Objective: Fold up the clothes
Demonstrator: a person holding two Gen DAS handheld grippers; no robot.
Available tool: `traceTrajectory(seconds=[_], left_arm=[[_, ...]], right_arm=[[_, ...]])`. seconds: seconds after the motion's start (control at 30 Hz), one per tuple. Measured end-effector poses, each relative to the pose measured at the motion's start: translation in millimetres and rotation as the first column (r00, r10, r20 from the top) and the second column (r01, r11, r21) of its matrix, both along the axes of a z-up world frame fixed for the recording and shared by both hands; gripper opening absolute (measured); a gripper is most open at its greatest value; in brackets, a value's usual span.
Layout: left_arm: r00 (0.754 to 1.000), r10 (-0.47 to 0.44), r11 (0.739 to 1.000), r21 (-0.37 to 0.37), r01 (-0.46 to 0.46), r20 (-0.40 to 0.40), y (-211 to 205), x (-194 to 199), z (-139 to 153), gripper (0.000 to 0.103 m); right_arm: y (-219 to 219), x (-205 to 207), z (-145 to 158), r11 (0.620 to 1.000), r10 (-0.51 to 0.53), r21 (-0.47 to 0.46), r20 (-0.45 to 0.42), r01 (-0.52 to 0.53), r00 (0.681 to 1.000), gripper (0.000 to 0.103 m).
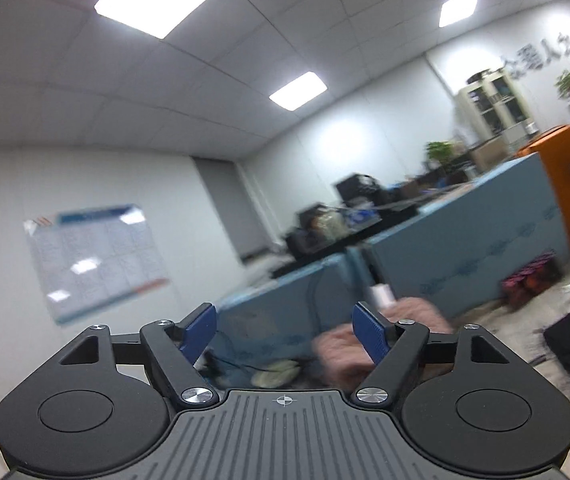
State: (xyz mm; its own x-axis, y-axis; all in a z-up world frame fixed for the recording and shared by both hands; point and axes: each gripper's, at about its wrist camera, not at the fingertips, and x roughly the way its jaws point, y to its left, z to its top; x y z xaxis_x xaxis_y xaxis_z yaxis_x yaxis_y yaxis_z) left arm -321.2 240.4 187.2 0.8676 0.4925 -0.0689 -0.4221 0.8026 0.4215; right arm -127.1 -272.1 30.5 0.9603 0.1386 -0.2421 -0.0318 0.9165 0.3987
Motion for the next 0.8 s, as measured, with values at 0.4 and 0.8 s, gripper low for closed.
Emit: traceTrajectory(seconds=[0.4, 0.8], left_arm=[[0.755, -0.656, 0.606, -0.589, 0.535, 0.012, -50.4, 157.3, -114.2, 0.076], [0.56, -0.799, 0.484, -0.788, 0.382, -0.22, -102.2, 256.8, -199.8, 0.064]], right_arm=[[92.8, 48.9, 3.2, 0.88, 0.473, 0.017, -0.113, -0.474, 0.874, 0.084], [156.1, 94.0, -31.9, 0.816, 0.548, 0.011, -0.334, -0.579, 0.767, 0.063]])
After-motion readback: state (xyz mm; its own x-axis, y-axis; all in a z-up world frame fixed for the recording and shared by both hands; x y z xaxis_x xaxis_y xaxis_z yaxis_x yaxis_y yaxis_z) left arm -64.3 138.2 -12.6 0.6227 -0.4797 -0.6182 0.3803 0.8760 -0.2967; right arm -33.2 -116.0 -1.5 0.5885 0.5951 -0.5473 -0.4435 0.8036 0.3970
